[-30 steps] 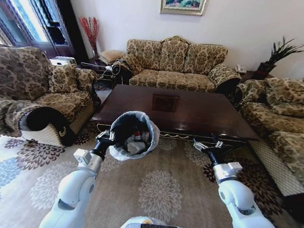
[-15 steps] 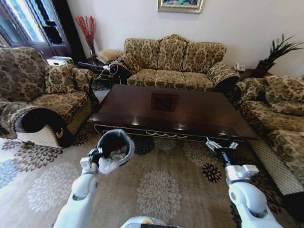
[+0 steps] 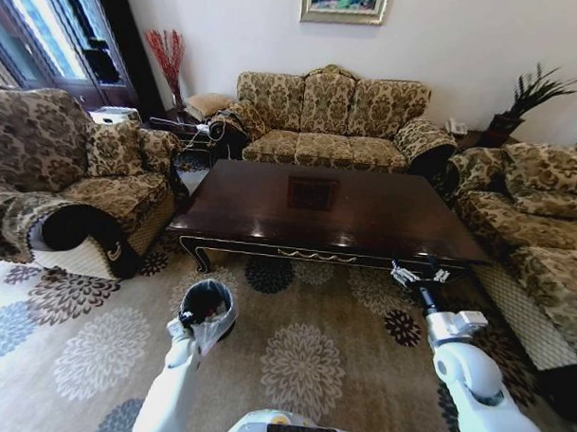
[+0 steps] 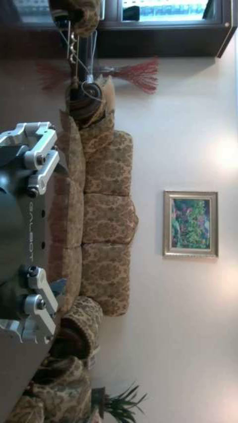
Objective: Move to the front of the table and place the trash on the table into the trash bin.
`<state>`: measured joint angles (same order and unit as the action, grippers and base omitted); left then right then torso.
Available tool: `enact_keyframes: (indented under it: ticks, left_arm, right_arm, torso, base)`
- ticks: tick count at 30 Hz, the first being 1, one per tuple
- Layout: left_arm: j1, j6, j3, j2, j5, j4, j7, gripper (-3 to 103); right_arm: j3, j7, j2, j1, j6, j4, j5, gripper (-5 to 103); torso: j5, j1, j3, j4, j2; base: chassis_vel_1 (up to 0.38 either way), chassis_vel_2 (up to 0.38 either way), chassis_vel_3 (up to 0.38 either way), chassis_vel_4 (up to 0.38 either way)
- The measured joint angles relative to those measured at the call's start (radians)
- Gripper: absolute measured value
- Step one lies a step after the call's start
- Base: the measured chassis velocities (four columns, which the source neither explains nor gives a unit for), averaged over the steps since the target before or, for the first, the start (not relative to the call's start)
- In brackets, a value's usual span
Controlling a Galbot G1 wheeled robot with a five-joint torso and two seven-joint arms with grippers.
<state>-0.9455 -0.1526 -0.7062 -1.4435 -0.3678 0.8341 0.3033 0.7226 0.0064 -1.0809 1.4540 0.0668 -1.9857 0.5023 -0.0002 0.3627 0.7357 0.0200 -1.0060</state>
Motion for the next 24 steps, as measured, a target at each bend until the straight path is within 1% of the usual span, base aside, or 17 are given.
enact_keyframes:
  ticks: [1, 2, 3, 4, 5, 6, 8, 14, 20, 21, 23, 24]
  left_arm:
    - [0.019, -0.004, 0.001, 0.000, -0.004, -0.036, 0.002, 4]
    - [0.057, -0.009, 0.005, 0.002, -0.012, -0.115, 0.003, 4]
    - [0.057, -0.009, 0.005, 0.002, -0.012, -0.115, 0.003, 4]
    - [0.068, -0.011, 0.006, 0.004, -0.013, -0.139, 0.003, 4]
    - [0.093, -0.018, 0.006, 0.010, -0.016, -0.207, 0.004, 4]
    - [0.093, -0.018, 0.006, 0.010, -0.016, -0.207, 0.004, 4]
    - [0.112, -0.027, 0.006, 0.018, -0.029, -0.264, -0.002, 4]
    - [0.138, -0.039, 0.005, 0.032, -0.053, -0.330, -0.035, 4]
    - [0.138, -0.034, 0.004, 0.042, -0.053, -0.331, -0.046, 3]
    - [0.127, -0.034, 0.002, 0.045, -0.052, -0.316, -0.063, 14]
    - [0.118, -0.032, 0.000, 0.045, -0.052, -0.303, -0.071, 14]
    - [0.097, -0.020, -0.002, 0.045, -0.053, -0.271, -0.085, 24]
  right_arm:
    - [0.003, -0.001, 0.000, 0.001, 0.003, 0.004, 0.000, 100]
    - [0.008, -0.002, 0.000, 0.002, 0.009, 0.016, 0.000, 100]
    - [0.008, -0.002, 0.000, 0.002, 0.009, 0.016, 0.000, 100]
    - [0.010, -0.004, 0.001, 0.002, 0.011, 0.020, 0.000, 100]
    - [0.014, -0.008, 0.005, 0.001, 0.016, 0.033, 0.003, 100]
    - [0.014, -0.008, 0.005, 0.001, 0.016, 0.033, 0.003, 100]
    - [0.015, -0.012, 0.012, -0.002, 0.021, 0.050, 0.006, 100]
    - [-0.001, -0.019, 0.016, -0.020, 0.024, 0.069, 0.008, 100]
    - [-0.017, -0.031, 0.015, -0.026, 0.024, 0.071, 0.005, 100]
    - [-0.019, -0.032, 0.015, -0.026, 0.024, 0.070, 0.004, 100]
    - [-0.020, -0.032, 0.015, -0.026, 0.024, 0.068, 0.003, 100]
    - [-0.019, -0.033, 0.016, -0.026, 0.024, 0.065, 0.003, 100]
  torso:
    - [0.0001, 0.000, 0.000, 0.0000, 0.000]
    - [0.0003, 0.000, 0.000, 0.0001, 0.000]
    - [0.0003, 0.000, 0.000, 0.0001, 0.000]
    - [0.0003, 0.000, 0.000, 0.0001, 0.000]
    - [0.0002, 0.000, 0.000, 0.0002, 0.000]
    - [0.0002, 0.000, 0.000, 0.0002, 0.000]
    - [0.0002, 0.000, 0.000, 0.0004, 0.000]
    - [0.0000, 0.000, 0.000, 0.0003, 0.000]
    - [0.0004, 0.000, 0.000, 0.0003, 0.000]
    - [0.0006, 0.000, 0.000, 0.0003, 0.000]
    - [0.0005, 0.000, 0.000, 0.0004, 0.000]
    - [0.0003, 0.000, 0.000, 0.0004, 0.000]
  base:
    - [0.000, 0.000, 0.000, 0.000]
    - [0.000, 0.000, 0.000, 0.000]
    - [0.000, 0.000, 0.000, 0.000]
    - [0.000, 0.000, 0.000, 0.000]
    - [0.000, 0.000, 0.000, 0.000]
    - [0.000, 0.000, 0.000, 0.000]
    - [0.000, 0.000, 0.000, 0.000]
    - [0.000, 0.000, 0.000, 0.000]
    - [0.000, 0.000, 0.000, 0.000]
    - [0.000, 0.000, 0.000, 0.000]
    - [0.000, 0.000, 0.000, 0.000]
    - [0.000, 0.000, 0.000, 0.000]
